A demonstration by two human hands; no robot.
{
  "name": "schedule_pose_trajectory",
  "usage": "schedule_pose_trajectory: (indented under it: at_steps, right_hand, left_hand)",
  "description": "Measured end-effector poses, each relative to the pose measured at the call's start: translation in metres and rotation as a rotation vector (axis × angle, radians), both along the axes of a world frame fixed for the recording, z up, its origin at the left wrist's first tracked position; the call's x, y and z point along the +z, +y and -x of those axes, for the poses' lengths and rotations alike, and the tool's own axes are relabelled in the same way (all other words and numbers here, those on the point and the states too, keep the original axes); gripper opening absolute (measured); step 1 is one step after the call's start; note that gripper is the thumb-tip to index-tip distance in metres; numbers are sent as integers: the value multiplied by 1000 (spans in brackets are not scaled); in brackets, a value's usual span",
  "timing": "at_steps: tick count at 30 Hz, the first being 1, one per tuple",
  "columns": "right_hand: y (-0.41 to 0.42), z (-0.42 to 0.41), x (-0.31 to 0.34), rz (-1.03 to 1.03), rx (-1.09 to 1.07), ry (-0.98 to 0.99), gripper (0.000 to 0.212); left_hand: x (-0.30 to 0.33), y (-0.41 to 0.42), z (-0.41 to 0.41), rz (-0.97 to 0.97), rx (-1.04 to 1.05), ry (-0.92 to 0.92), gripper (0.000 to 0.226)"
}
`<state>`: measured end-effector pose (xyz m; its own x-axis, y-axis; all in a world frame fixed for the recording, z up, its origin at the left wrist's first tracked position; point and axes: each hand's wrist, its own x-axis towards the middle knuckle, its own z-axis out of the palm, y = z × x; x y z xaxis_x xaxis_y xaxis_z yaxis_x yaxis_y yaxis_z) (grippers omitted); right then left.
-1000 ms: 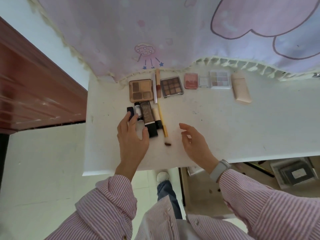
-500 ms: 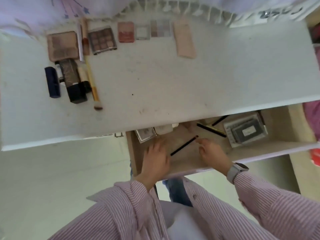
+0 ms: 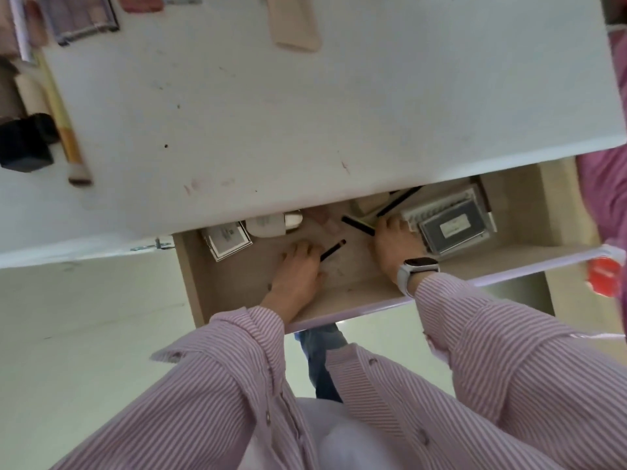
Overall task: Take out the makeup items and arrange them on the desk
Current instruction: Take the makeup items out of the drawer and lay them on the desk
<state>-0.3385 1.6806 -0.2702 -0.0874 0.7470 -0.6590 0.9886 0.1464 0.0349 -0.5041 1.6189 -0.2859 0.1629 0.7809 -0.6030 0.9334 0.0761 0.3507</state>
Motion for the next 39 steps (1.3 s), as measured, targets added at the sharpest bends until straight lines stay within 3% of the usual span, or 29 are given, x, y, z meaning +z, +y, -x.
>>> schedule_pose_trajectory:
  at_steps: [7, 12, 15, 19, 22, 26, 30, 34, 36, 39]
  right_hand:
    - [-1, 3, -14, 43, 128, 7, 29]
    - [-9, 7, -17, 87, 93, 78, 28]
    - [-12, 10, -13, 128, 23, 219, 24]
    - [-10, 21, -3, 9, 75, 367, 19]
    - [-7, 38, -4, -72, 93, 412, 27]
    - [-9, 63, -15, -23, -6, 389, 40]
    - [-15, 63, -22, 21, -54, 293, 29]
    - [-17, 52, -14, 96, -25, 257, 28]
    - [-18, 46, -5, 116, -7, 285, 25]
    - [-21, 32, 14, 105, 13, 383, 19]
  left_hand:
    - [-7, 3, -2, -3, -121, 139, 29]
    - [7, -9, 22, -8, 29, -31, 27]
    - [20, -18, 47, -150, 81, 52, 28]
    - [25, -10, 65, -337, -22, 216, 56]
    - [21, 1, 62, -362, -29, 280, 70]
    - [18, -5, 59, -357, -77, 233, 65]
    - [12, -19, 63, -422, -161, 224, 52]
    - [5, -13, 60, -319, -103, 269, 61]
    - [-1, -12, 58, -227, -68, 236, 63]
    - [8, -17, 64, -235, 15, 125, 66]
